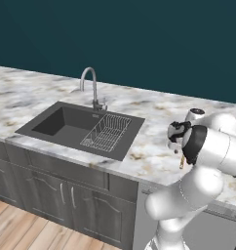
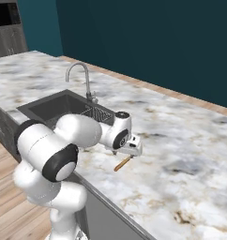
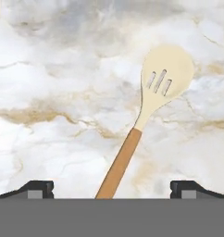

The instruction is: Organize the utensils by type. Pick up the wooden spoons from the counter and place them in the open cabinet. Then pick up the metallic utensils from the counter and place them in the open drawer.

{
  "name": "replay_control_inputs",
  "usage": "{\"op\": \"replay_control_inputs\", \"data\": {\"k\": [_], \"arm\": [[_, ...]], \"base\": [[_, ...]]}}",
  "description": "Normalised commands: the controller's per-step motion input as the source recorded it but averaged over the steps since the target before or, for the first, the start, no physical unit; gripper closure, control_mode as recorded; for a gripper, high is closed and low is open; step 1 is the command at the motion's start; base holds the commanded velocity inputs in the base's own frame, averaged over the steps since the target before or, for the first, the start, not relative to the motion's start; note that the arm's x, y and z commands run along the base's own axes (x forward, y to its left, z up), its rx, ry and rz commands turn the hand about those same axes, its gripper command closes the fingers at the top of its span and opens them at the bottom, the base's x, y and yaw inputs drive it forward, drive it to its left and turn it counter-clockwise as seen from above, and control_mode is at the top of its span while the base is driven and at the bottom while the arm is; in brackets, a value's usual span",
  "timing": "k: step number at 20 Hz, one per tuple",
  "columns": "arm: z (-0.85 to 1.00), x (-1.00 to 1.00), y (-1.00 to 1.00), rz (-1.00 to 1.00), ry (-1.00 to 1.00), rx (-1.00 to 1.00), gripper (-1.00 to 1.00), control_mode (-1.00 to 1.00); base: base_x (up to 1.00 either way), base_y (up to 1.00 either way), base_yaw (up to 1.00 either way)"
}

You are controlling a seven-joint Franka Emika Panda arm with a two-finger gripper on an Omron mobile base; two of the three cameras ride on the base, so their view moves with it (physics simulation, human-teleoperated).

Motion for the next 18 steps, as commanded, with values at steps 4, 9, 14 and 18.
{"op": "replay_control_inputs", "data": {"k": [4, 9, 14, 18], "arm": [[-0.25, 0.30, -0.11, -0.21, 0.12, 0.07, -1.00, -1.00], [-0.28, 0.29, -0.01, -0.26, 0.10, 0.01, -1.00, -1.00], [-0.51, 0.13, 0.02, -0.25, 0.08, 0.00, -1.00, -1.00], [-0.81, 0.03, -0.10, -0.25, 0.07, 0.00, -1.00, -1.00]], "base": [[0.00, 0.00, 0.00], [0.00, 0.00, 0.00], [0.00, 0.00, 0.00], [0.00, 0.00, 0.00]]}}
